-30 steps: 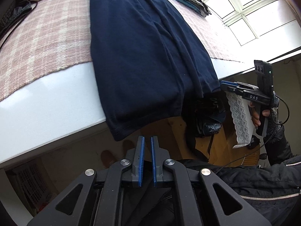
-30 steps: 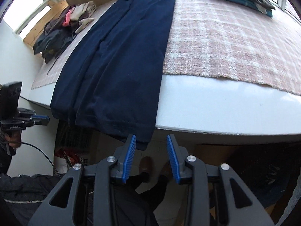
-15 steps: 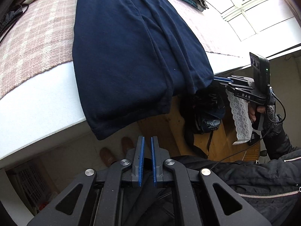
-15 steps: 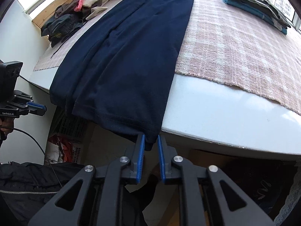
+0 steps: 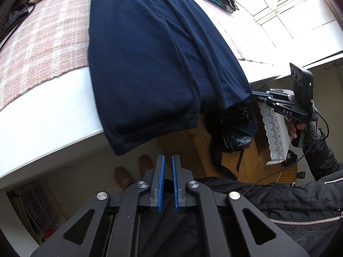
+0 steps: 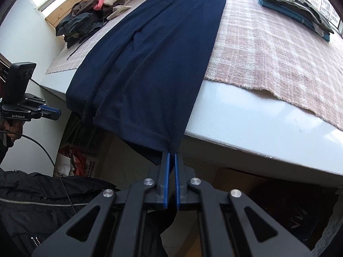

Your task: Fold clothes

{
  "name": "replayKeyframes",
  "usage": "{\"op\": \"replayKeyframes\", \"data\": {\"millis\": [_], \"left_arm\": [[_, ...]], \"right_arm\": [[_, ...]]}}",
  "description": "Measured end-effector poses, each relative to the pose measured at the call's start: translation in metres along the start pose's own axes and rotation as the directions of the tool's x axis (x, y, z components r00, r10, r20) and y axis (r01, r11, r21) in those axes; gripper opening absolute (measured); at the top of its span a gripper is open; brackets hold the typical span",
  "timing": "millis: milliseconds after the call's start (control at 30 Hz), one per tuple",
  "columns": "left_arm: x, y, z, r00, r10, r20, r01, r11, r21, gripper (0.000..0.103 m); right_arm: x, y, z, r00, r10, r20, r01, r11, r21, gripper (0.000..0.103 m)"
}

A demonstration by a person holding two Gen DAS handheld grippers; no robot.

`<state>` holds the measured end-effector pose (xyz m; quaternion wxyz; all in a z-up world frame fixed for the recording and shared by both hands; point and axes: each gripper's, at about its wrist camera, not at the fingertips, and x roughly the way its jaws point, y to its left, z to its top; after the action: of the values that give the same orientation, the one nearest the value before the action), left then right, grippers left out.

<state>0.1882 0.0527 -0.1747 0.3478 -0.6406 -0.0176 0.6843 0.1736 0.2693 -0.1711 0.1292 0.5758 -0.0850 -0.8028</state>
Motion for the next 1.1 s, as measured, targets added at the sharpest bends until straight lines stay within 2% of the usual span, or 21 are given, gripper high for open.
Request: {"op": "replayKeyframes", "data": {"millis": [167, 267, 333, 400, 467, 600, 700, 767, 933, 1000, 1100], "left_arm": [[-0.006, 0.008, 0.0, 1.0, 0.004, 0.023, -0.004, 1.0, -0.016, 0.006], [-0.013, 0.02, -0.003, 0.999, -0.006, 0.046, 0.008, 0.999, -0.049, 0.007], [-0.015, 0.028, -0.005, 0.998, -0.017, 0.063, 0.022, 0.997, -0.072, 0.007], [-0.015, 0.036, -0.004, 0.997, -0.029, 0.068, 0.035, 0.995, -0.091, 0.007], [-0.011, 0.04, -0.003, 0.997, -0.044, 0.065, 0.05, 0.993, -0.107, 0.014], [-0.006, 0.048, 0.003, 0.996, -0.074, 0.058, 0.081, 0.989, -0.123, 0.014], [-0.005, 0.052, 0.005, 0.997, -0.063, 0.05, 0.069, 0.991, -0.118, 0.014], [-0.005, 0.054, 0.007, 0.996, -0.068, 0.05, 0.074, 0.99, -0.12, 0.019], [0.006, 0.053, 0.016, 0.991, -0.128, 0.039, 0.132, 0.984, -0.122, 0.02], [0.011, 0.051, 0.019, 0.991, -0.135, 0.025, 0.137, 0.984, -0.115, 0.02], [0.016, 0.048, 0.024, 0.989, -0.146, 0.006, 0.145, 0.984, -0.106, 0.025]], "right_arm": [[0.001, -0.003, 0.002, 0.999, 0.019, -0.04, -0.018, 0.999, 0.03, 0.008], [-0.003, -0.01, 0.003, 0.998, 0.047, -0.036, -0.044, 0.996, 0.075, 0.019], [-0.004, -0.016, 0.004, 0.997, 0.072, -0.025, -0.069, 0.991, 0.114, 0.035], [-0.004, -0.022, 0.005, 0.995, 0.098, -0.014, -0.095, 0.984, 0.152, 0.037], [-0.004, -0.028, 0.006, 0.992, 0.123, -0.002, -0.12, 0.974, 0.19, 0.038], [-0.005, -0.041, 0.008, 0.985, 0.171, 0.025, -0.171, 0.949, 0.263, 0.038], [-0.002, -0.046, 0.009, 0.979, 0.201, 0.036, -0.202, 0.932, 0.302, 0.038], [0.002, -0.045, 0.008, 0.978, 0.207, 0.027, -0.206, 0.93, 0.305, 0.039], [0.004, -0.048, 0.006, 0.972, 0.235, 0.014, -0.226, 0.916, 0.333, 0.041], [0.004, -0.046, 0.006, 0.974, 0.224, 0.002, -0.213, 0.921, 0.327, 0.041], [0.007, -0.036, 0.01, 0.981, 0.194, -0.025, -0.178, 0.936, 0.303, 0.041]]}}
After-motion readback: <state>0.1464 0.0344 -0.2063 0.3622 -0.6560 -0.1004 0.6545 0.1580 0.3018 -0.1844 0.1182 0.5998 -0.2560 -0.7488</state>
